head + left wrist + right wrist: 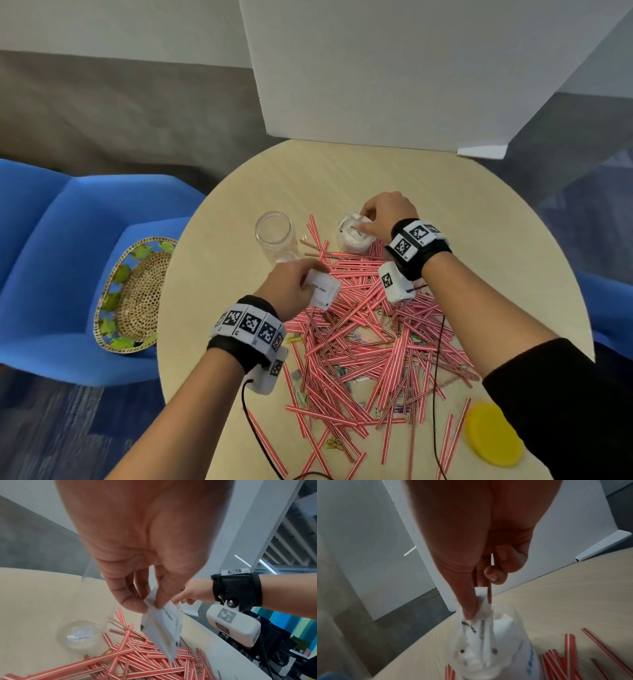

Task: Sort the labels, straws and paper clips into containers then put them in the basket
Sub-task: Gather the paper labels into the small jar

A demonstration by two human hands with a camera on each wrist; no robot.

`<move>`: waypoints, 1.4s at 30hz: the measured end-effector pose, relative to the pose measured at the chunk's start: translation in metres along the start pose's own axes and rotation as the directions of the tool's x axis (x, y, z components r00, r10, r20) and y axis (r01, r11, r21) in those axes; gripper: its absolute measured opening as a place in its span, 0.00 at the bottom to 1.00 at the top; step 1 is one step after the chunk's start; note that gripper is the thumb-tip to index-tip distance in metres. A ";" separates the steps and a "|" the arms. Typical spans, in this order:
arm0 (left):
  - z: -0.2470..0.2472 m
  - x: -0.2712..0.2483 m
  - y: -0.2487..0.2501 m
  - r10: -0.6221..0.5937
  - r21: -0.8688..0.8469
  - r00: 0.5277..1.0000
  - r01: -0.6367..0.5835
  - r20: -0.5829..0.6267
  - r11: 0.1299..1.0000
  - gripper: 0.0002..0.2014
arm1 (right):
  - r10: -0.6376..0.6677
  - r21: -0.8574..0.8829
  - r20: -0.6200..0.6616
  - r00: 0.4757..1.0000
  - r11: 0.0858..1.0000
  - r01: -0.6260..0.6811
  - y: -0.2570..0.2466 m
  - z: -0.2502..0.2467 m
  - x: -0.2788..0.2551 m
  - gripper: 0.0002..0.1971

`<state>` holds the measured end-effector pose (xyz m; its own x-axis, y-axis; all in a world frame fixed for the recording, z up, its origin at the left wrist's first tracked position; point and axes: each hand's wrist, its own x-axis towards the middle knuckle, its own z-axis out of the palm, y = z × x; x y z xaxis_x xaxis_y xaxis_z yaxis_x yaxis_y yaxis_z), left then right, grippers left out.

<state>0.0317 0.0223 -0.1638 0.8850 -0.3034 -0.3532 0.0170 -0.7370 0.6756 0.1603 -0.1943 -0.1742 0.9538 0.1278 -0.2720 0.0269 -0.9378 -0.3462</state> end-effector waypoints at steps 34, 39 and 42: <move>0.034 0.141 0.040 -0.133 -0.199 0.876 0.043 -0.463 0.979 0.13 | 0.291 0.190 -0.001 0.957 0.940 -0.285 0.136 -0.007 -0.050 0.18; 0.036 0.152 0.035 -0.071 0.072 0.927 0.105 -0.368 0.992 0.14 | 0.382 0.008 0.145 0.913 0.922 -0.387 0.174 0.019 -0.053 0.37; 0.042 0.156 0.034 0.007 0.270 0.928 0.101 -0.373 0.957 0.13 | 0.408 -0.026 0.192 0.893 0.911 -0.411 0.179 0.031 -0.057 0.43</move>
<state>0.1505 -0.0752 -0.2228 0.9948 -0.0614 -0.0815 -0.0198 -0.8996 0.4362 0.1014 -0.3597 -0.2491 0.8052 -0.2062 -0.5560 -0.3593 -0.9155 -0.1808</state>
